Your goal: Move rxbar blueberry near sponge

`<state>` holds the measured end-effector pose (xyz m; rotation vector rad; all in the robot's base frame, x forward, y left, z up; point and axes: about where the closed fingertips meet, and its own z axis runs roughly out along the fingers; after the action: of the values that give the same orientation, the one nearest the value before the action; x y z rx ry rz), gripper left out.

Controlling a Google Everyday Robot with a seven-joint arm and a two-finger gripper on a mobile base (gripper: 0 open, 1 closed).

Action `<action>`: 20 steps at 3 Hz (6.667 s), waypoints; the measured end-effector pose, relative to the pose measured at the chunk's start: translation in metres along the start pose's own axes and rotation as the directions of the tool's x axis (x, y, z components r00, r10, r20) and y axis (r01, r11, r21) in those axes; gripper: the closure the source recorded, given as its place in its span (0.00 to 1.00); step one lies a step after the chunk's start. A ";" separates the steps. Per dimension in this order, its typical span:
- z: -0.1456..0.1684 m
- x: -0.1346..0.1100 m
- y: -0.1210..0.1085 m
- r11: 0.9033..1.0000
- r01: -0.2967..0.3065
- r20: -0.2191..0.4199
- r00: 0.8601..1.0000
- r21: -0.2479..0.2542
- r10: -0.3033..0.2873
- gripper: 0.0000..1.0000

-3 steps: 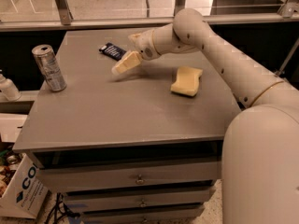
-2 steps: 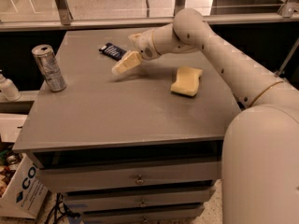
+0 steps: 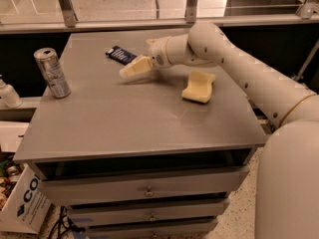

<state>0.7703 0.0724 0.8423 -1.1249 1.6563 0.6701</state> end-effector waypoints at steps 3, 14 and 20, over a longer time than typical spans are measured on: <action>0.022 -0.001 -0.014 0.989 -0.065 -0.013 0.998 0.134 0.067 0.00; -0.107 -0.042 -0.028 0.994 0.104 -0.015 0.994 0.025 -0.104 1.00; -0.310 0.054 -0.011 0.987 0.000 -0.137 0.990 0.161 0.022 1.00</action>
Offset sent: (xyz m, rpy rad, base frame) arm 0.0237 0.0053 -0.0019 0.0168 0.0149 -0.1931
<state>0.6466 -0.2098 0.9049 -1.0658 1.8013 0.4645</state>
